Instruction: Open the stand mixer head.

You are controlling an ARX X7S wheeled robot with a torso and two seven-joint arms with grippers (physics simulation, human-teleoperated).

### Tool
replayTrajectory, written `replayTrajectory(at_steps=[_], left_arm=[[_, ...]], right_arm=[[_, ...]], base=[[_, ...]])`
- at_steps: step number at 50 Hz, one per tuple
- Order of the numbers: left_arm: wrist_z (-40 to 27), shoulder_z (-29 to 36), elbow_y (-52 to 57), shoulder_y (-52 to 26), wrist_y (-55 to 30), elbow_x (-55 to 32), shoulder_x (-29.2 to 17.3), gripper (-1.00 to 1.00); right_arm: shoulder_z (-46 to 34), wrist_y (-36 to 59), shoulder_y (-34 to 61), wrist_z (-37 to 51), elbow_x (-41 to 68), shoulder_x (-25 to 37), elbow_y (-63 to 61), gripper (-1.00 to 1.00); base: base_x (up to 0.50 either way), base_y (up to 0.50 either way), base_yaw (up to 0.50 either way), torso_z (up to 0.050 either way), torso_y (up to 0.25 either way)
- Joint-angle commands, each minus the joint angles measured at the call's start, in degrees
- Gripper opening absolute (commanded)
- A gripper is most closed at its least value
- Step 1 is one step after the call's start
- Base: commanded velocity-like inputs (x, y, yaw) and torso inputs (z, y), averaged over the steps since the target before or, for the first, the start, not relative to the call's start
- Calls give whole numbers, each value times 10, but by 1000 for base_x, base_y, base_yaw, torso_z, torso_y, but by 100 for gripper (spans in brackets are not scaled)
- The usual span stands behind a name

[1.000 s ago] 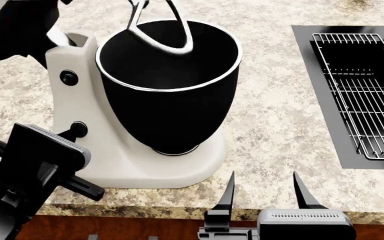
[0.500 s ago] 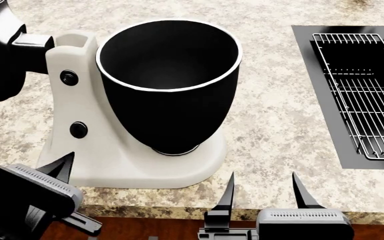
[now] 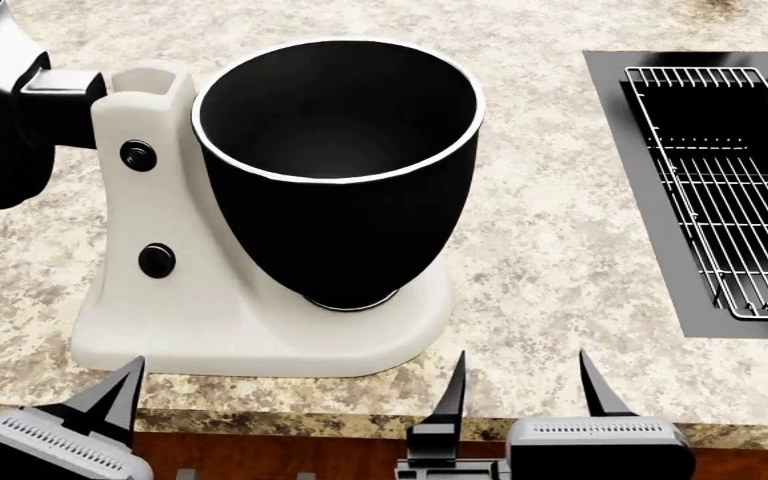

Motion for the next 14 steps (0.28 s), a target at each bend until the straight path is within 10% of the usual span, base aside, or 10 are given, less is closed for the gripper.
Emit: replayTrajectory(at_steps=[1,2,3,14], left_arm=[[6,-9,-12,15,34,19,17,-100],[3,-8,-14,15,36,24,17,-100],[0,-9,-17,14,36,24,19,100],[-12,6,-38,9,47,49,18,100]], right_arm=[[11,-6,-2,-12,3,-14,14,100],[11,-5,-1,-12,3,-14,16,100],[14,-1,-1,-15,13,-15,16,100],[6,-7,4,-18,10,-15,30,100]], base=[[0,0,0,0,0],[0,0,0,0,0],[0,0,0,0,0],[0,0,0,0,0]])
